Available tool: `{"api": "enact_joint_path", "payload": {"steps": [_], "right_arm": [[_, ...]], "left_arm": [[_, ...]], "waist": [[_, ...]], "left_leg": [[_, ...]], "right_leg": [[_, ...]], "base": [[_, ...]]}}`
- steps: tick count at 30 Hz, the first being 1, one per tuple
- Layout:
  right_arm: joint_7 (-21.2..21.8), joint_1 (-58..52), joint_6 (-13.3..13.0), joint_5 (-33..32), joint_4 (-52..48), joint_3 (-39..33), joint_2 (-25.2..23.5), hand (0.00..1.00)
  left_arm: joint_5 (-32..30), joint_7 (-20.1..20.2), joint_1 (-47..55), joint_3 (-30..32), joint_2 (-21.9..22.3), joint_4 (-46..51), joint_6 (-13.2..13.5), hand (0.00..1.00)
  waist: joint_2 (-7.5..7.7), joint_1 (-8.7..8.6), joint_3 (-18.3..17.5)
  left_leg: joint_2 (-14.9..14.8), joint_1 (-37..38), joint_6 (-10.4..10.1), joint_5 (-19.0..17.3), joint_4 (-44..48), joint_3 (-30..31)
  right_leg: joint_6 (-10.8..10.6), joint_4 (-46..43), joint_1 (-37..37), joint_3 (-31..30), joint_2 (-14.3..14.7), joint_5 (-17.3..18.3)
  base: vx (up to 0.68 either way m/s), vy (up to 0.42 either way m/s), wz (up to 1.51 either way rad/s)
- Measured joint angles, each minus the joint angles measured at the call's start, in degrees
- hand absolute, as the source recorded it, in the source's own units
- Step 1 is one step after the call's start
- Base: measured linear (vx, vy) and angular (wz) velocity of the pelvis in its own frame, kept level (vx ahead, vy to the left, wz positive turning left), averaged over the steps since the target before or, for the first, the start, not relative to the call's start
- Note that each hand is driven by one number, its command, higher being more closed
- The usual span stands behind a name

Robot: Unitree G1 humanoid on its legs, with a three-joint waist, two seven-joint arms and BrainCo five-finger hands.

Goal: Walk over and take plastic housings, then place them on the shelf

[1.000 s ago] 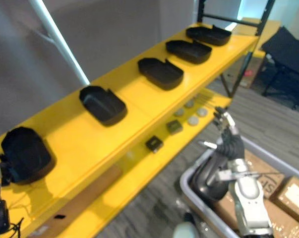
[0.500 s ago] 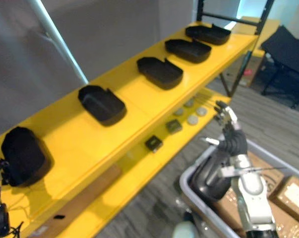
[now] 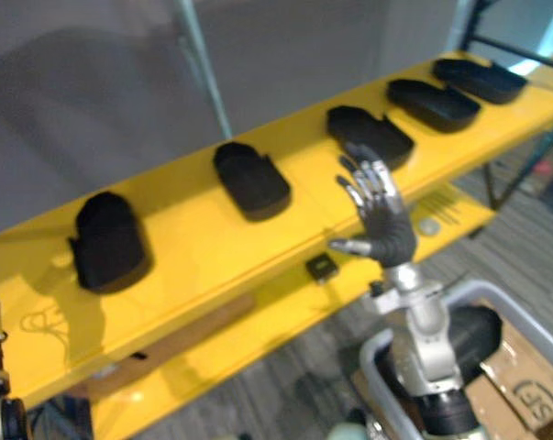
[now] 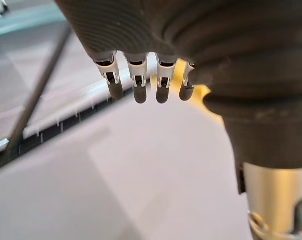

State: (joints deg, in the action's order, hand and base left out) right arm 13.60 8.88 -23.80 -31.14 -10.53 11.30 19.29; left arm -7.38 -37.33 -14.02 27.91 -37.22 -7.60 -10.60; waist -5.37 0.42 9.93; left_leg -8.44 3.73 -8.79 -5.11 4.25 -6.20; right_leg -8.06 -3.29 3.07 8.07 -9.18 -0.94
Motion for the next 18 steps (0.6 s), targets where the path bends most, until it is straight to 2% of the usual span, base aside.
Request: {"api": "enact_joint_path", "payload": {"steps": [2,4,5,7,9,11,13,15,16,18], "right_arm": [[-0.95,0.29,1.38,1.60,0.53,2.14,-1.83,0.00],[-2.22,0.61,2.82,4.02,1.34,4.31,-3.69,0.00],[-2.34,0.61,3.01,4.53,1.70,4.55,-4.04,0.00],[-2.49,0.88,4.36,5.26,2.89,5.25,-5.09,0.00],[-2.48,0.94,4.45,6.24,3.07,6.48,-5.78,0.00],[-2.50,0.97,4.47,7.33,3.47,8.06,-6.66,0.00],[-2.75,0.94,4.55,7.91,4.48,10.14,-8.01,0.00],[-3.77,0.93,5.19,9.57,5.05,11.24,-8.06,0.00],[-5.05,0.93,5.61,11.07,5.19,11.86,-8.17,0.00],[-6.61,0.92,5.64,11.82,5.46,11.90,-8.56,0.00]], "left_arm": [[0.28,0.07,5.01,1.50,3.57,5.09,1.82,0.00],[1.68,0.71,11.79,3.49,7.28,11.01,5.01,0.00],[3.08,1.31,13.13,3.63,8.02,12.19,6.05,0.00],[5.44,3.28,18.08,3.80,12.17,17.29,10.86,0.00],[7.57,4.66,21.90,4.09,15.78,21.85,14.61,0.00],[7.59,5.19,25.23,4.65,18.78,25.75,18.00,0.00],[7.59,6.73,28.47,5.25,21.78,30.22,22.65,0.00],[7.60,7.75,29.95,5.15,23.79,32.11,24.79,0.00],[9.07,9.13,31.12,5.01,25.87,33.61,26.61,0.00],[10.32,10.37,32.47,4.62,27.39,34.63,28.69,0.00]], "waist": [[0.44,1.91,-0.27],[1.96,4.38,-1.13],[2.39,4.99,-1.38],[3.57,6.98,-2.06],[4.09,8.20,-2.36],[4.63,8.57,-2.71],[5.18,8.78,-3.04],[5.26,9.22,-3.09],[5.31,10.23,-3.07],[5.54,10.81,-2.94]], "left_leg": [[0.19,-0.04,-0.14,0.80,-0.89,2.50],[0.51,-1.10,-0.23,1.64,-1.51,5.57],[0.65,-1.39,-0.19,1.95,-1.81,6.30],[1.54,-2.00,-0.12,2.47,-1.85,9.19],[2.64,-2.11,0.00,2.55,-1.85,10.45],[3.62,-2.20,-0.05,2.33,-2.07,11.43],[3.57,-3.26,0.32,2.36,-1.87,11.71],[3.41,-3.53,0.39,2.79,-1.77,11.63],[3.42,-3.69,0.56,2.96,-1.78,11.75],[3.40,-3.83,0.64,3.22,-1.90,11.81]], "right_leg": [[0.05,0.31,1.32,2.90,-0.17,0.03],[0.52,0.58,2.33,6.32,-0.65,0.33],[0.62,0.58,2.56,7.14,-0.77,0.40],[0.85,0.44,3.54,10.04,-1.38,0.59],[0.36,0.13,4.66,11.81,-2.16,1.29],[0.21,-0.54,5.23,12.68,-3.18,2.50],[-0.20,-1.22,5.73,15.04,-3.62,3.26],[-0.13,-1.27,6.04,15.70,-3.59,3.30],[-0.13,-1.25,6.03,15.83,-3.56,3.30],[-0.09,-1.25,6.03,16.22,-3.57,3.34]], "base": [[0.03,-0.022,0.65],[0.03,-0.009,0.67],[0.02,-0.010,0.74],[0.02,-0.004,0.64],[-0.01,0.021,0.41],[-0.04,0.024,0.39],[-0.03,-0.007,0.48],[-0.02,-0.002,0.26],[-0.02,0.004,0.11],[-0.02,0.002,0.07]]}}
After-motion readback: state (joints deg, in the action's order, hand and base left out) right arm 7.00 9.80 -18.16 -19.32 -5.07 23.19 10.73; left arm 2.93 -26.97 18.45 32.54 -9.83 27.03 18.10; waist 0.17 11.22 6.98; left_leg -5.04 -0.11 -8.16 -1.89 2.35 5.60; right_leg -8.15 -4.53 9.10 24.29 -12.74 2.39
